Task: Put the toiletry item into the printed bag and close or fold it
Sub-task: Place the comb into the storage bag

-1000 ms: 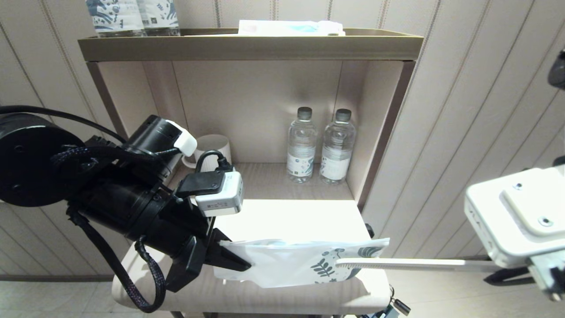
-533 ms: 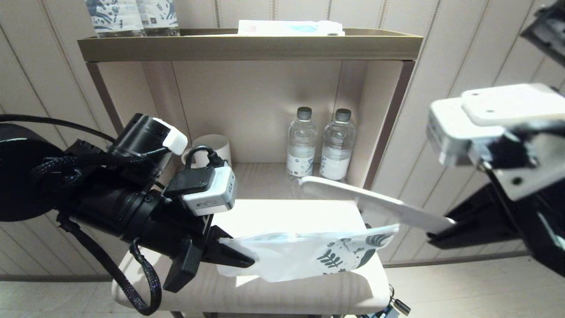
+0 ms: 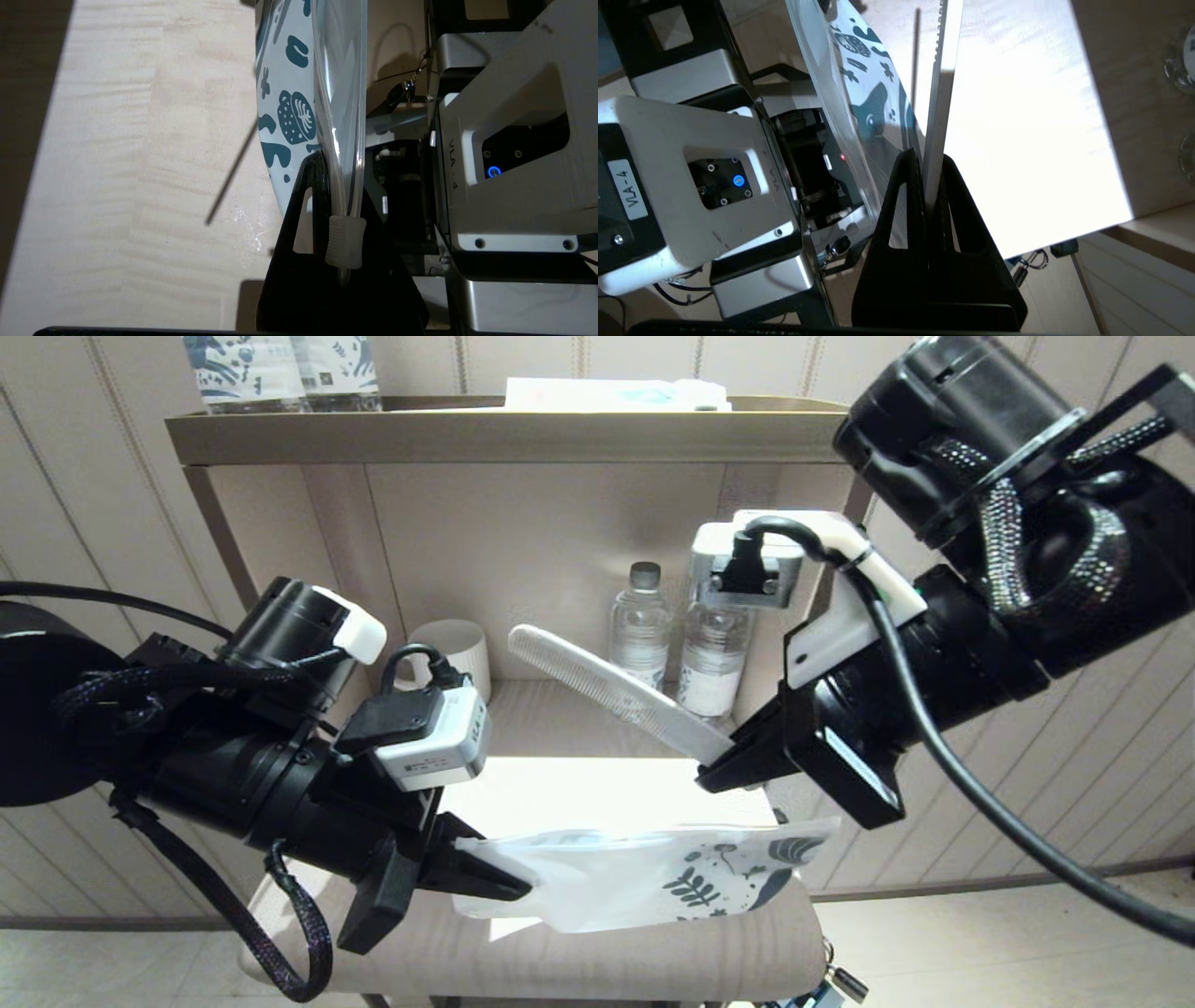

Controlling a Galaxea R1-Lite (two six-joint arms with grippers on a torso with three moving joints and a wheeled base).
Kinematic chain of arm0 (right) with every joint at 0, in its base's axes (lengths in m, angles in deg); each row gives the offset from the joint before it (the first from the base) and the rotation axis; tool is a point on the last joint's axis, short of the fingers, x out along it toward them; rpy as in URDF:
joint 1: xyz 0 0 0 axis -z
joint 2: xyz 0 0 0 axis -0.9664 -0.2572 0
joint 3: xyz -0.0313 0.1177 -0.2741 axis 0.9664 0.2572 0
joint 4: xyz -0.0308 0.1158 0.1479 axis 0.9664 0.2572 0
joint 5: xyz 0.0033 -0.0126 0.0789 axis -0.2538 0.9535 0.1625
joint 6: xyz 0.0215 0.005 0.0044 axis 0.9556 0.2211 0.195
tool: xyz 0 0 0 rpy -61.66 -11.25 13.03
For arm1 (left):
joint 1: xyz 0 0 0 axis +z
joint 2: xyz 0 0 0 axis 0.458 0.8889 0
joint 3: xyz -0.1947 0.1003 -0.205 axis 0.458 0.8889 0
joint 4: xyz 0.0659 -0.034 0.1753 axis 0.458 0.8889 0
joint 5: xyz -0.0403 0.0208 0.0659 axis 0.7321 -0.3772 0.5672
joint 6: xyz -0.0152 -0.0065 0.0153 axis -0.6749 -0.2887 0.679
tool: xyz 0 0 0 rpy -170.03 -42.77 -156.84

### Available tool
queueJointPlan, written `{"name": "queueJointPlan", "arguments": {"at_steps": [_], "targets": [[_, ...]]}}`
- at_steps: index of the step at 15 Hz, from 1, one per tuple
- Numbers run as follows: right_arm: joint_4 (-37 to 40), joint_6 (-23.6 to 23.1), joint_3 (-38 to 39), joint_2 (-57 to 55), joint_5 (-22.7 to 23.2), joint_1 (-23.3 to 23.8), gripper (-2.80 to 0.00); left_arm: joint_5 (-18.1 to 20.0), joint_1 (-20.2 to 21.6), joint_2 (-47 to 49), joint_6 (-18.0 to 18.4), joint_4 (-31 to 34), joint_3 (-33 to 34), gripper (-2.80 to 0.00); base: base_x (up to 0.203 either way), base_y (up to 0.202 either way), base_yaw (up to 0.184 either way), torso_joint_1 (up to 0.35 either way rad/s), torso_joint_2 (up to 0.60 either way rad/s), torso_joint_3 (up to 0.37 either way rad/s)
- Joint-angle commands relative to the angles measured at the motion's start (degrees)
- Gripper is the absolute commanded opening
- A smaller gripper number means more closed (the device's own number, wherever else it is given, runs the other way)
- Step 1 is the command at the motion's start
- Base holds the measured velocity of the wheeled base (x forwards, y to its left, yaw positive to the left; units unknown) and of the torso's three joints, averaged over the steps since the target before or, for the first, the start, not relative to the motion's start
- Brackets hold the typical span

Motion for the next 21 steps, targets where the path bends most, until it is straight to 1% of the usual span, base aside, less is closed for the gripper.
{"name": "queueJointPlan", "arguments": {"at_steps": [1,3,6,8,10,13,16,19,21], "targets": [[-0.12,0.14,0.03,-0.98,0.70,-0.15,-2.80,0.24,0.18,0.37,0.29,0.11,0.07,-2.80,0.000,0.000,0.000,0.000,0.00,0.000],[-0.12,0.39,-0.09,-0.48,1.53,-0.18,-2.80,0.24,0.18,0.55,0.29,0.03,0.07,-2.80,0.000,0.000,0.000,0.000,0.00,0.000],[-0.44,3.23,-0.14,0.69,2.34,-3.79,-2.80,0.24,0.36,1.42,0.29,0.02,-0.11,-2.80,0.000,0.000,0.000,0.000,0.00,0.000],[-1.29,3.83,0.32,0.91,2.39,-5.29,-2.80,0.27,0.62,1.61,0.29,0.02,-0.13,-2.80,0.000,0.000,0.000,0.000,0.00,0.000],[-1.94,4.12,0.68,0.17,2.97,-5.43,-2.80,0.33,0.71,1.52,0.29,0.02,-0.28,-2.80,0.000,0.000,0.000,0.000,0.00,0.000],[-3.67,6.47,0.90,-0.63,5.30,-5.60,-2.80,1.00,1.31,1.69,0.29,0.02,-0.19,-2.80,0.000,0.000,0.000,0.000,0.00,0.000],[-5.04,6.61,2.88,-0.72,6.19,-5.84,-2.80,1.88,1.93,1.69,0.05,0.02,-0.10,-2.80,0.000,0.000,0.000,0.000,0.00,0.000],[-11.54,6.62,7.24,-0.47,6.17,-5.78,-2.80,2.31,2.11,1.83,-0.15,0.02,-0.02,-2.80,0.000,0.000,0.000,0.000,0.00,0.000],[-12.77,6.61,8.34,-0.45,6.21,-5.72,-2.80,2.35,2.20,2.22,-0.15,0.02,-0.19,-2.80,0.000,0.000,0.000,0.000,0.00,0.000]]}}
